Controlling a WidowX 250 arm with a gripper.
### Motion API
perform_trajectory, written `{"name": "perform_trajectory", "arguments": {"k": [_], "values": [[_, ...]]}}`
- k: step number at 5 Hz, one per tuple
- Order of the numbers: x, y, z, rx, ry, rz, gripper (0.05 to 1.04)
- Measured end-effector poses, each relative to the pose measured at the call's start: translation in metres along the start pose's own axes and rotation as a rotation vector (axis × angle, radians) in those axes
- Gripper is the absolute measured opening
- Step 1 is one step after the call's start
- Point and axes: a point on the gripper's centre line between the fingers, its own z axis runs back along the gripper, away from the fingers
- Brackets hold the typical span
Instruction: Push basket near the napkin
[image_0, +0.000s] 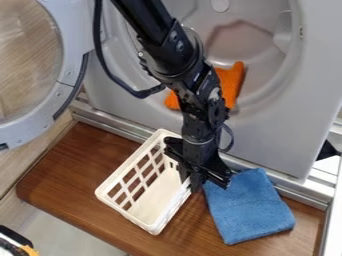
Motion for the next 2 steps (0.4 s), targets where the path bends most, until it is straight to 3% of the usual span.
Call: {"name": "perform_trajectory", "arguments": {"k": [1,2], "values": [[0.0015,0.0026,-0.0002,-0.021,-0.013,0.002,0.323],[-0.0010,0.0010,-0.0009,-0.027,-0.005,0.020,0.629]]}}
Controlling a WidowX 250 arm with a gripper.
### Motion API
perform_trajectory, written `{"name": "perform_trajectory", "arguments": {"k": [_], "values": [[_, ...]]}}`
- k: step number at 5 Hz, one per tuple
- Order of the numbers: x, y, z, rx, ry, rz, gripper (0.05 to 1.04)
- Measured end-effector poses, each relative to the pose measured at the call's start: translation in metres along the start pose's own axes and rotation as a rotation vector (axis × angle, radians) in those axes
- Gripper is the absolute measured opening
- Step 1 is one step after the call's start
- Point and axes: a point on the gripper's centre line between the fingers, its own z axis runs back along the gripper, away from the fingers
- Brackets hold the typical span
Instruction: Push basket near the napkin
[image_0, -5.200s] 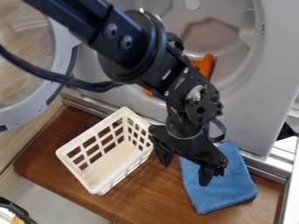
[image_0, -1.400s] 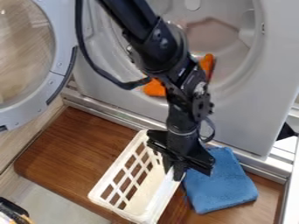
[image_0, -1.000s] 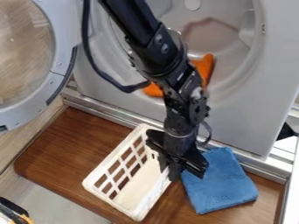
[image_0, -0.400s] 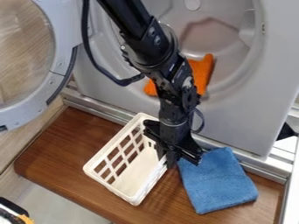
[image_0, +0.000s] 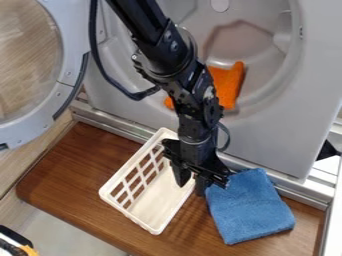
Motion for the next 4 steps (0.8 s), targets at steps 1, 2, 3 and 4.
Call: {"name": "perform_trajectory", "arguments": {"k": [1,2,3,4], "values": [[-0.003,-0.002,0.002,-0.014,0.016,0.007,0.926],[-0.002,-0.007,0.017,-0.019,-0.003,0.012,1.007],[-0.003,-0.012,0.031,-0.027,-0.021,0.020,1.002],[-0.007,-0.014,0.037,-0.004,-0.008,0.018,0.999]]}}
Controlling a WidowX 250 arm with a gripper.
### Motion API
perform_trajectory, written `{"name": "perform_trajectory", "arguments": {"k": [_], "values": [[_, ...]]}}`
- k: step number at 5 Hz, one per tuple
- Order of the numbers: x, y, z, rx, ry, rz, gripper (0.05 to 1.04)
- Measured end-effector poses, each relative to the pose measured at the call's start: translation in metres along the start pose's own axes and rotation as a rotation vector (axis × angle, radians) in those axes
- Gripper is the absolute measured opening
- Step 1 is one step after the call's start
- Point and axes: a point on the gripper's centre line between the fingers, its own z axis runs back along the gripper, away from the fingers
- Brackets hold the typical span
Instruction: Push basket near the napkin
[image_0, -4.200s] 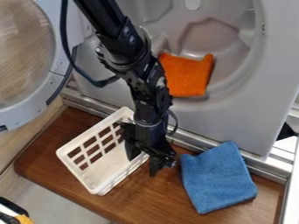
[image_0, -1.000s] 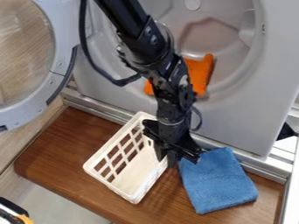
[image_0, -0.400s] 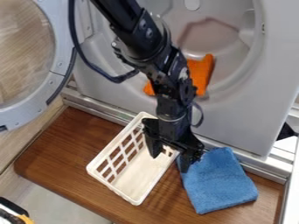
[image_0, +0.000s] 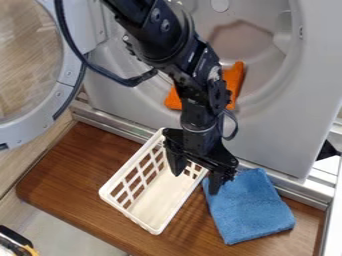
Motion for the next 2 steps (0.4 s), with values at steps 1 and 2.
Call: {"name": "perform_trajectory", "arguments": {"k": [1,2], "values": [[0.0006,-0.0005,0.0080,0.002,-0.012,0.005,0.999],[0.0001,-0.0005,0.0078,0.002,-0.011,0.007,1.000]]}}
